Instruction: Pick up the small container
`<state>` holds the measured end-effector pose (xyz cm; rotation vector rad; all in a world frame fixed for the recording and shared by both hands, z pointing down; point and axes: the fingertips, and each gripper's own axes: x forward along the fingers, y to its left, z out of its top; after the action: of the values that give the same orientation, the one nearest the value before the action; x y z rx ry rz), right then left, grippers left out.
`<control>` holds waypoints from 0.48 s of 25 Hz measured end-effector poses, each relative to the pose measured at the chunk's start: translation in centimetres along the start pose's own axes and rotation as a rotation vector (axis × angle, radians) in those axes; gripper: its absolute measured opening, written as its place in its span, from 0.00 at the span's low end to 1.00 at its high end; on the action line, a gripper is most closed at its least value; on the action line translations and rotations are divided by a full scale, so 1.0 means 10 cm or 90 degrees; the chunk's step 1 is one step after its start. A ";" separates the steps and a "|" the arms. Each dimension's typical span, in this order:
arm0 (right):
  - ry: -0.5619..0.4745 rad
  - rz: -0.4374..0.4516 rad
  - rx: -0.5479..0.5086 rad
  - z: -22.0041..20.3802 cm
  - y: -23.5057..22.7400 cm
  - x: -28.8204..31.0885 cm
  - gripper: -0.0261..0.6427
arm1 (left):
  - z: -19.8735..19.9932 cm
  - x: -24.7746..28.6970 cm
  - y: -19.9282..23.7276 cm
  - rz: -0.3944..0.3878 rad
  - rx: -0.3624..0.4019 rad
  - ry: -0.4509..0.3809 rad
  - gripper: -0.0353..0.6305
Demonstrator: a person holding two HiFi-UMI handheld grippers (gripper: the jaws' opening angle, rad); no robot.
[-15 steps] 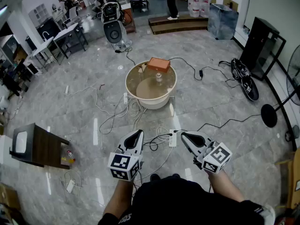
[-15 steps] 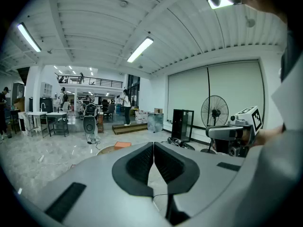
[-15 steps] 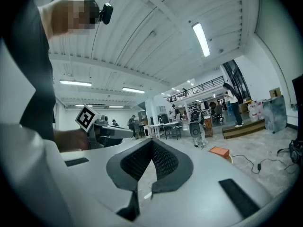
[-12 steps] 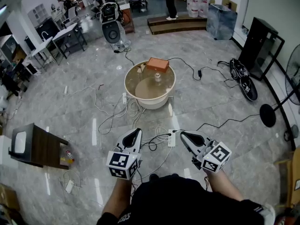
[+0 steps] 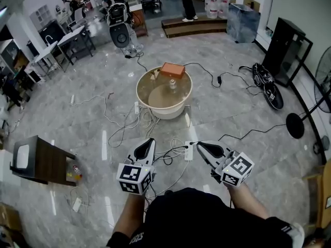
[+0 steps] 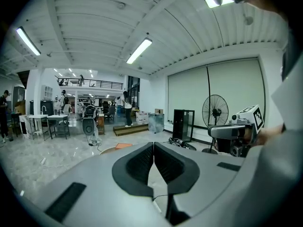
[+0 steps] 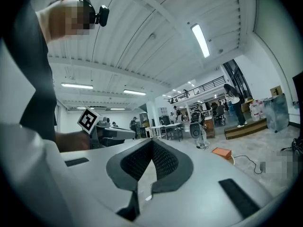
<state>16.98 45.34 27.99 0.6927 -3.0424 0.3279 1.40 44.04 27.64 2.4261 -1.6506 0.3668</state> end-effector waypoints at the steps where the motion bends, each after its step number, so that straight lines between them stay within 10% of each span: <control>1: 0.000 0.004 0.004 -0.01 0.01 -0.03 0.06 | -0.01 -0.01 -0.04 0.000 0.000 0.001 0.08; 12: 0.033 0.032 0.050 -0.30 -0.07 -0.20 0.06 | -0.30 0.06 -0.23 0.009 -0.024 0.033 0.08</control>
<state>18.97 46.18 31.01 0.6028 -3.0160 0.4602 3.47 45.19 30.64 2.3577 -1.6387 0.3940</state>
